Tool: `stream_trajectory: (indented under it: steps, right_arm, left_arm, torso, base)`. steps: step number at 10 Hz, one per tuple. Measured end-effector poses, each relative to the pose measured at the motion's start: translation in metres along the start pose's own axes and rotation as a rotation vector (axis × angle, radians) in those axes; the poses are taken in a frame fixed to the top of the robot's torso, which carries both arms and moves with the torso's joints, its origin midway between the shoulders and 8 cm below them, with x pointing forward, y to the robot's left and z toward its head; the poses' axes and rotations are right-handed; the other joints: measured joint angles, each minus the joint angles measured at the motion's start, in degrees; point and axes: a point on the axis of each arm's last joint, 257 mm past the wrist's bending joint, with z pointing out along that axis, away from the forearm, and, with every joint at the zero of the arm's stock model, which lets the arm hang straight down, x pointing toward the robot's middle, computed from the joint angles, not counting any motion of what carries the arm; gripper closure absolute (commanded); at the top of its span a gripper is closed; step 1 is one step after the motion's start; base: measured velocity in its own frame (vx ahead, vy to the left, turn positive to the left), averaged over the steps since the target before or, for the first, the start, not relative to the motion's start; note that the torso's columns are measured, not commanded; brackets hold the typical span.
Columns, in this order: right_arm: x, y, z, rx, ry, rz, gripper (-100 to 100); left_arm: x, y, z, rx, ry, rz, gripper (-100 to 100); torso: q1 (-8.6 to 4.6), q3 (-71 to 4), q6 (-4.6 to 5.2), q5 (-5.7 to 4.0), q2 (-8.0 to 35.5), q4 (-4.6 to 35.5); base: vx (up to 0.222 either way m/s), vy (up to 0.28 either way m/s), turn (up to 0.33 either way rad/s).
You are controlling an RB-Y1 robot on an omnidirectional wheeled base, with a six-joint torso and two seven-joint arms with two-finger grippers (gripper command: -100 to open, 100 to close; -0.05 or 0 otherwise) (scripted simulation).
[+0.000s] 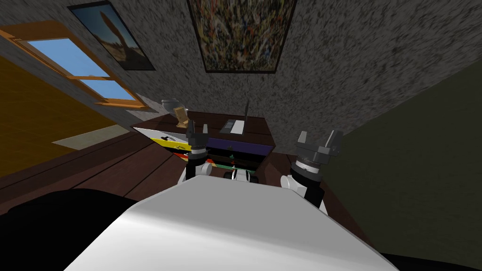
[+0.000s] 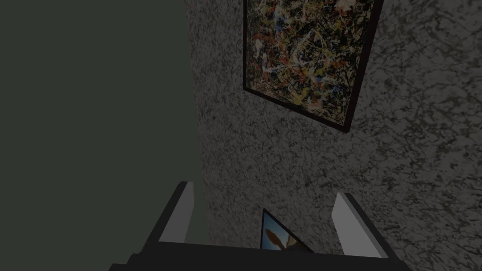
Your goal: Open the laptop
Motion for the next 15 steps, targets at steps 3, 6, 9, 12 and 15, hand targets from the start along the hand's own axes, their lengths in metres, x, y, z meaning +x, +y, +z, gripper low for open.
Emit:
stream_trajectory:
  steps: [3, 6, 9, 12, 15]
  right_arm:
    - [0.000, 0.000, 0.000, 0.000, 0.000, 0.000, 0]
    - [0.000, 0.000, 0.000, 0.000, 0.000, 0.000, 0]
    - [0.000, 0.000, 0.000, 0.000, 0.000, 0.000, 0]
    - [0.000, 0.000, 0.000, 0.000, 0.000, 0.000, 0]
    - [0.000, 0.000, 0.000, 0.000, 0.000, 0.000, 0]
  left_arm:
    - [0.009, 0.008, 0.000, -0.027, 0.075, 0.037, -100]
    - [0.015, 0.022, 0.000, -0.073, 0.134, 0.094, -100]
    - [0.013, 0.046, 0.001, -0.136, 0.145, 0.156, -100]
    - [0.011, 0.065, 0.000, -0.191, 0.140, 0.207, -100]
    - [0.009, 0.076, -0.001, -0.223, 0.148, 0.239, -100]
  torso:
    - [-0.02, -1.43, 0.00, -0.01, 0.71, 0.77]
    - [-0.14, -1.44, 0.00, -0.04, 0.71, 0.79]
    - [0.06, -1.44, 0.00, 0.02, 0.71, 0.79]
    - [0.06, -1.38, 0.00, 0.01, 0.83, 0.82]
    - [0.24, -1.43, -0.01, 0.06, 0.73, 0.79]
  base:
    - [0.004, -0.044, -0.014]
    - [0.013, -0.107, -0.035]
    - [0.021, -0.113, -0.034]
    - [0.003, -0.110, -0.036]
    - [0.003, -0.036, 0.000]
